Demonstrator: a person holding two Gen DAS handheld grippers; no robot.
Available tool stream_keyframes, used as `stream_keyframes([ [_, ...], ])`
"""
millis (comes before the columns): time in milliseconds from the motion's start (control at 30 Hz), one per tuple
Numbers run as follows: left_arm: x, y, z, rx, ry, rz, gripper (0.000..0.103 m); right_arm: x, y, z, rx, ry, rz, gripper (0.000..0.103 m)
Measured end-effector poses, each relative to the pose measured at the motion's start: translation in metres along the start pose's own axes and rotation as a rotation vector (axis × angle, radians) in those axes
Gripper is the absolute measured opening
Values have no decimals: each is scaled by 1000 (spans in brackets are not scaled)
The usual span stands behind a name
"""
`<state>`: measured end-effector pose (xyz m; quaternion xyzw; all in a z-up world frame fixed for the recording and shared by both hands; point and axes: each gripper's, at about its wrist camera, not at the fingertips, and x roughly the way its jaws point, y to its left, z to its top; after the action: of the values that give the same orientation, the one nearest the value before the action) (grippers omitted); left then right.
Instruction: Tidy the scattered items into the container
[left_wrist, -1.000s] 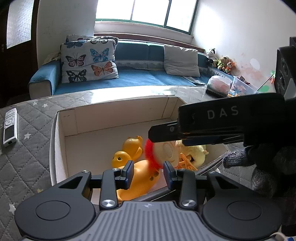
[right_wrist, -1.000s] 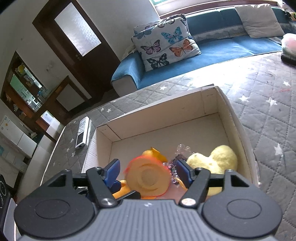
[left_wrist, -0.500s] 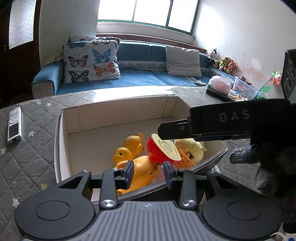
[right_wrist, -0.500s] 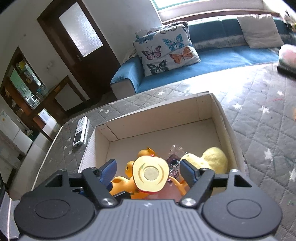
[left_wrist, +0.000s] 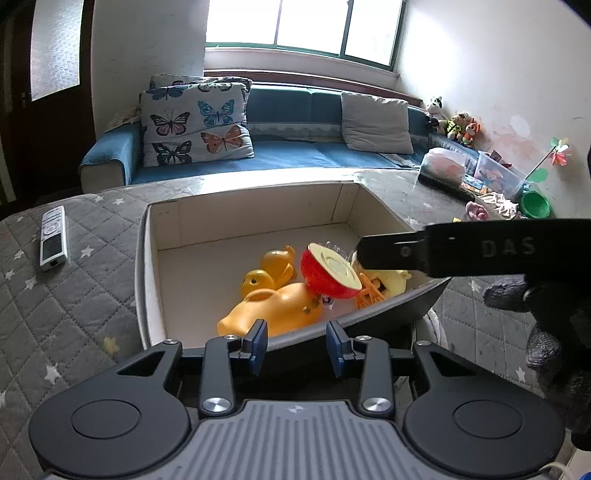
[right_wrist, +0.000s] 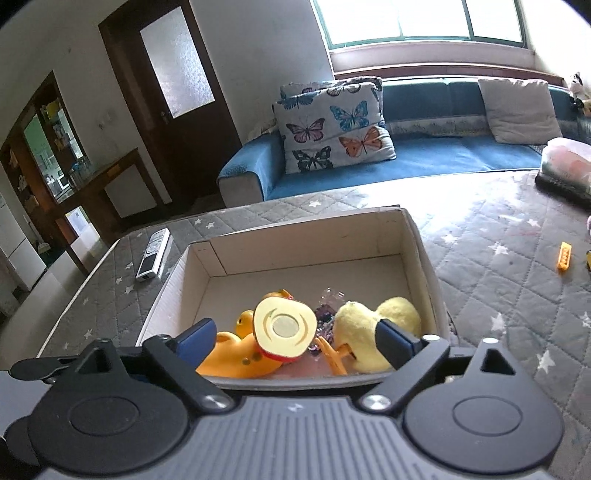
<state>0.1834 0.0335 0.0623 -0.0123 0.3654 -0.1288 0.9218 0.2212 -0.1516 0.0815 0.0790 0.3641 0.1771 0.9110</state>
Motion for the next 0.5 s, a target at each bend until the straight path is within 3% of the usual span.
stream_keyframes([
  [133, -8, 0, -7, -7, -1, 9, 38, -10, 3, -10, -38, -23, -22, 103],
  [500, -19, -5, -28, -12, 11, 54, 38, -24, 9, -39, -97, -38, -100, 103],
])
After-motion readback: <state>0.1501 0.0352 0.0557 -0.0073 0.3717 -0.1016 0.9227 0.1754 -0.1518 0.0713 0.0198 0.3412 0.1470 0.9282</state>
